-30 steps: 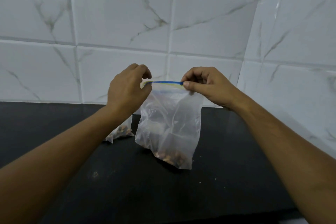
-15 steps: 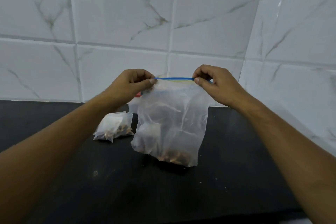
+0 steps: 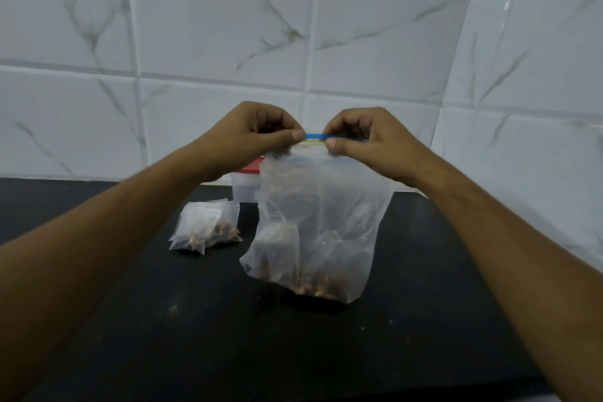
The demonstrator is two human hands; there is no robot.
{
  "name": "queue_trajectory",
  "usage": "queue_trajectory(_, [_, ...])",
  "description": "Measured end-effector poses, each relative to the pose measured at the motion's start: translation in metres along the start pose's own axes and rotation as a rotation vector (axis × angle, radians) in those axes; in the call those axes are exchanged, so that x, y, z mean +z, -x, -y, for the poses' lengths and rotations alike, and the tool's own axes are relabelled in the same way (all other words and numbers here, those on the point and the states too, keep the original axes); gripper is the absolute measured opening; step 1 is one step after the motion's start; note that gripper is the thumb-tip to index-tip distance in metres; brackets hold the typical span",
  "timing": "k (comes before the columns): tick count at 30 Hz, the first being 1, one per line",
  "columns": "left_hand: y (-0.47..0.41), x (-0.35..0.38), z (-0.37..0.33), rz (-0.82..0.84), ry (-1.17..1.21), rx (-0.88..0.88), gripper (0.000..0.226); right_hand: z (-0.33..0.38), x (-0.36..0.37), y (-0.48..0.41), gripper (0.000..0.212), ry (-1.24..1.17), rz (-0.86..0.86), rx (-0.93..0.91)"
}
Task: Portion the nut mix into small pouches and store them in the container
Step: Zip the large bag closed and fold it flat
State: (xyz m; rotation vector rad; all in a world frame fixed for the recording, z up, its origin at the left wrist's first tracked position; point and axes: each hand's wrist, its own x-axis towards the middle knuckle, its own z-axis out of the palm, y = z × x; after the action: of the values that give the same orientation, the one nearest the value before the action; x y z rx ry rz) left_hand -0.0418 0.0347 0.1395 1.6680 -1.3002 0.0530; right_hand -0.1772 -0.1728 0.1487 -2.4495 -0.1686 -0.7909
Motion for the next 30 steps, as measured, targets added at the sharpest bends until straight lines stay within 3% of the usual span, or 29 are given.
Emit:
queue_trajectory(4, [-0.005, -0.011, -0.001, 0.075, -0.195, -0.056, 0.01, -0.004, -0.008, -0.004, 0.008, -0.098, 0.002, -0.025])
queue_trajectory(8, [-0.005, -0.017, 0.004, 0.041, -0.444, -0.023, 0.007, -0.008, -0.012, -0.007, 0.01, -0.144, 0.015, -0.063])
queue_trajectory(10, [-0.004, -0.019, 0.007, 0.03, -0.425, -0.037, 0.006, -0.011, -0.013, -0.008, 0.01, -0.124, 0.001, -0.056])
queue_trajectory(14, [-0.005, -0.017, 0.003, 0.027, -0.139, -0.107, 0.01, -0.022, -0.011, -0.013, 0.009, 0.099, -0.127, 0.002])
queue_trajectory(17, [-0.017, -0.01, -0.005, -0.048, -0.143, -0.119, 0.011, -0.021, -0.003, -0.016, 0.018, 0.358, -0.26, -0.033])
queue_trajectory(20, [-0.031, -0.003, -0.014, -0.181, -0.211, -0.12, 0.012, 0.001, 0.007, -0.014, 0.017, 0.308, -0.374, -0.115])
queue_trajectory(23, [-0.041, -0.001, -0.021, -0.252, -0.229, -0.137, 0.011, 0.021, 0.018, -0.007, 0.04, 0.096, -0.255, 0.012])
queue_trajectory(25, [-0.045, -0.002, -0.025, -0.281, -0.234, -0.153, 0.011, 0.024, 0.026, -0.005, 0.047, 0.111, -0.155, 0.093])
queue_trajectory(30, [-0.05, -0.002, -0.03, -0.298, -0.28, -0.171, 0.012, 0.011, 0.037, -0.004, 0.021, 0.131, -0.046, 0.175])
